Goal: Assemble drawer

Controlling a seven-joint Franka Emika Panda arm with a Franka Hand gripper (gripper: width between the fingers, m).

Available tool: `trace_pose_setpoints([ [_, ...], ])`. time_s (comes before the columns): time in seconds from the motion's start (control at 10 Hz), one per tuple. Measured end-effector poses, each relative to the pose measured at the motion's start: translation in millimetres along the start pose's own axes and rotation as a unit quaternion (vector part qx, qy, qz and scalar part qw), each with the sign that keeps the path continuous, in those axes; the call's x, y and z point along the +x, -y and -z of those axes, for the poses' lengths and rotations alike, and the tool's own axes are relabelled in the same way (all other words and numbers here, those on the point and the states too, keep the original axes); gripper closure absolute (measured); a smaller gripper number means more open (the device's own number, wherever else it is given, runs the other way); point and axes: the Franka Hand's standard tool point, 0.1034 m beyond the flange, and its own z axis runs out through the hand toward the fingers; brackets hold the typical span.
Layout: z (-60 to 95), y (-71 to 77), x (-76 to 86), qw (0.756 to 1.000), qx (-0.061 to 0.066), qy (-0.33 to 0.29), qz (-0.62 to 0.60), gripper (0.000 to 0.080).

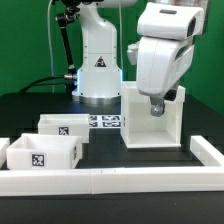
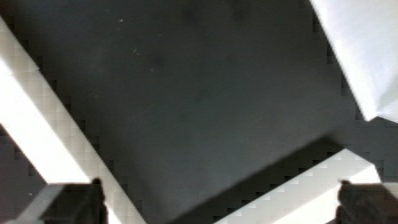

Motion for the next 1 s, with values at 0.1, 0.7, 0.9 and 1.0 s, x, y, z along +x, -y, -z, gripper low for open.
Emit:
trace_pose_setpoints([
  [0.1,0.0,1.0,0.3,1.000,0.004,0.004,0.002,0.0150],
  [0.7,3.1,6.6,-8.3,0.999,0.006,0.006,-0.051,0.0150],
  [0.9,5.9,19.3,-17.8,0.986,0.015,0.004,-0.165,0.0150],
  [1.0,6.1,22.2,-17.2,0.975,0.020,0.002,-0.220,0.0150],
])
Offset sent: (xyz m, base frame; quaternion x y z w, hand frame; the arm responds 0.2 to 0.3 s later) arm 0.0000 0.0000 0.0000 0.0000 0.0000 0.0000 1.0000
